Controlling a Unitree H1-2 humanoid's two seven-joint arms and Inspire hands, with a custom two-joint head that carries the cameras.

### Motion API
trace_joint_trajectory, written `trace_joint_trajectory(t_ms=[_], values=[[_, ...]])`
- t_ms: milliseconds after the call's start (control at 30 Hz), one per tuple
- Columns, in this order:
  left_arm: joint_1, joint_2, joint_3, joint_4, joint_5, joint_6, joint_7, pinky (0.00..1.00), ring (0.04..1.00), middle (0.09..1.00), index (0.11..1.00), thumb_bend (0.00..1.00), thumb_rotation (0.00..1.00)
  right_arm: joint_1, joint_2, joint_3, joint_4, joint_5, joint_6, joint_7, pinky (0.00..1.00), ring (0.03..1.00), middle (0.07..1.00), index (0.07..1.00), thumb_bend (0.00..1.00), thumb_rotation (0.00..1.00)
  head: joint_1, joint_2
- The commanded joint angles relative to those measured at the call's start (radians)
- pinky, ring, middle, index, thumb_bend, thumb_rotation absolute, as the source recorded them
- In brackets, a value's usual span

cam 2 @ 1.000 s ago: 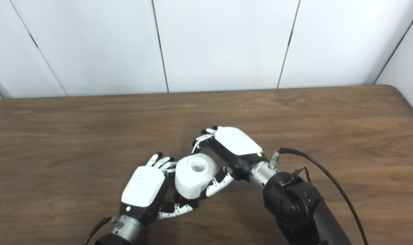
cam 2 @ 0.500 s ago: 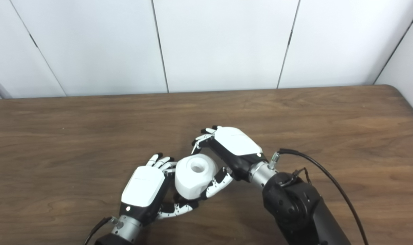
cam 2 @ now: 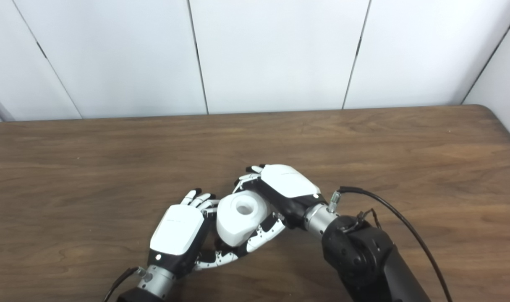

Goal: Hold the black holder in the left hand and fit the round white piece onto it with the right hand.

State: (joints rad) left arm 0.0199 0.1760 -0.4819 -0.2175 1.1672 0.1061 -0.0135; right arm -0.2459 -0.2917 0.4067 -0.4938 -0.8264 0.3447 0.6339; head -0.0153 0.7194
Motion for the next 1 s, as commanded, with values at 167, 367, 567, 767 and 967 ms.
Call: trace_joint_trajectory(t_ms=[167,367,567,767,967], values=[[0.007,0.015,-0.005,0.007,0.013,-0.005,-0.032,0.95,0.857,0.766,0.486,0.52,0.05,-0.023,0.007,-0.013,-0.031,-0.020,-0.007,0.013,1.00,1.000,0.979,0.833,1.00,0.40,-0.001,0.001],[0.003,0.017,-0.005,0.009,0.015,-0.002,-0.044,0.95,0.862,0.771,0.486,0.52,0.05,-0.026,0.003,-0.019,-0.033,-0.021,-0.012,0.020,1.00,1.000,0.999,0.896,1.00,0.42,-0.004,0.000],[0.001,0.017,-0.006,0.015,0.015,-0.007,-0.033,0.95,0.859,0.768,0.486,0.52,0.05,-0.030,0.001,-0.029,-0.041,-0.018,-0.003,0.036,1.00,1.000,1.000,0.917,1.00,0.42,-0.005,0.001],[0.000,0.015,-0.004,0.019,0.011,-0.004,-0.036,0.96,0.860,0.767,0.486,0.52,0.05,-0.042,-0.012,-0.052,-0.074,-0.023,0.018,0.081,1.00,1.000,1.000,0.930,1.00,0.42,-0.006,0.000],[-0.001,0.016,0.001,0.024,0.008,-0.003,-0.032,0.95,0.863,0.767,0.486,0.52,0.05,-0.055,-0.036,-0.082,-0.111,-0.037,0.041,0.128,1.00,1.000,1.000,0.932,1.00,0.40,-0.008,-0.005]])
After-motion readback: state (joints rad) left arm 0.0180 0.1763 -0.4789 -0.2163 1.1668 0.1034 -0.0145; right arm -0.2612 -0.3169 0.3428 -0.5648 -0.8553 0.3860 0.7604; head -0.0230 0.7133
